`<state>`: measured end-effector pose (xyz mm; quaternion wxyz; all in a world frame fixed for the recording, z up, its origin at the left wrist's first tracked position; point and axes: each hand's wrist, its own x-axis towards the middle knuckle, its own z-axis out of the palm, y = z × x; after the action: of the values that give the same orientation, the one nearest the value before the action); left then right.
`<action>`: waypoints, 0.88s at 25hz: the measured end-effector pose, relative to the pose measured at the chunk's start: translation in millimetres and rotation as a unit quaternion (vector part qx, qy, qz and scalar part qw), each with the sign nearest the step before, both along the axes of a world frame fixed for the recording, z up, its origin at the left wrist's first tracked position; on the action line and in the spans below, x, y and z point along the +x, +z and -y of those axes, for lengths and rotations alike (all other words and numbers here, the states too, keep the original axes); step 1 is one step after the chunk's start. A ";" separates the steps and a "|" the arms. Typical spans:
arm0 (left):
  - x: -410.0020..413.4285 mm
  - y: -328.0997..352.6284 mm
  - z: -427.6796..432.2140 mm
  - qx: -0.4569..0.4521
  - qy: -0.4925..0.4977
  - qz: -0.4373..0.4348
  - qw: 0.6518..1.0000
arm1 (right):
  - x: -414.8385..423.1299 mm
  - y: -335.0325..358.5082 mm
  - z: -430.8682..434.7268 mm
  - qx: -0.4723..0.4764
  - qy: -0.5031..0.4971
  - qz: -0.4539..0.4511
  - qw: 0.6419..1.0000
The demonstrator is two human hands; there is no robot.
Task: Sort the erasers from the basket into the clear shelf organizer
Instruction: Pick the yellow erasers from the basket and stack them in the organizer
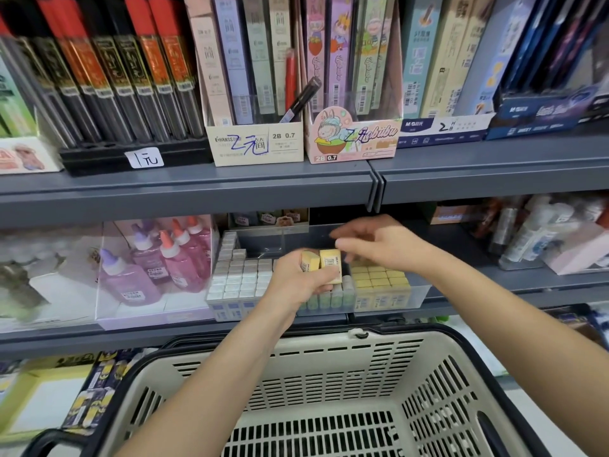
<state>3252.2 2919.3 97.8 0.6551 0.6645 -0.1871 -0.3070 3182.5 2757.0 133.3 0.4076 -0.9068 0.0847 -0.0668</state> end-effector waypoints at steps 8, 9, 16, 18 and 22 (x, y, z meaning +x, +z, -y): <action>9.1 5.0 0.9 0.060 0.082 0.088 0.991 | -3.6 1.1 52.5 -0.029 -0.170 -0.014 0.985; 11.0 3.8 0.1 0.066 0.080 0.088 0.991 | -2.0 -1.0 62.4 -0.100 -0.186 -0.031 0.977; 14.1 -8.0 0.2 0.000 0.069 0.012 0.998 | 16.1 -28.0 66.3 -0.218 -0.115 -0.110 0.963; 14.5 -9.5 -4.6 0.010 0.047 0.074 0.996 | 20.4 -31.8 64.6 -0.205 -0.080 -0.153 0.963; 15.6 -7.9 -7.6 -0.001 0.041 0.107 0.993 | 20.8 -27.7 64.3 -0.216 -0.047 -0.189 0.957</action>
<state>3267.8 2926.9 89.9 0.6440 0.7001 -0.2286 -0.2069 3203.3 2692.7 105.6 0.1754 -0.9641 0.1865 0.0703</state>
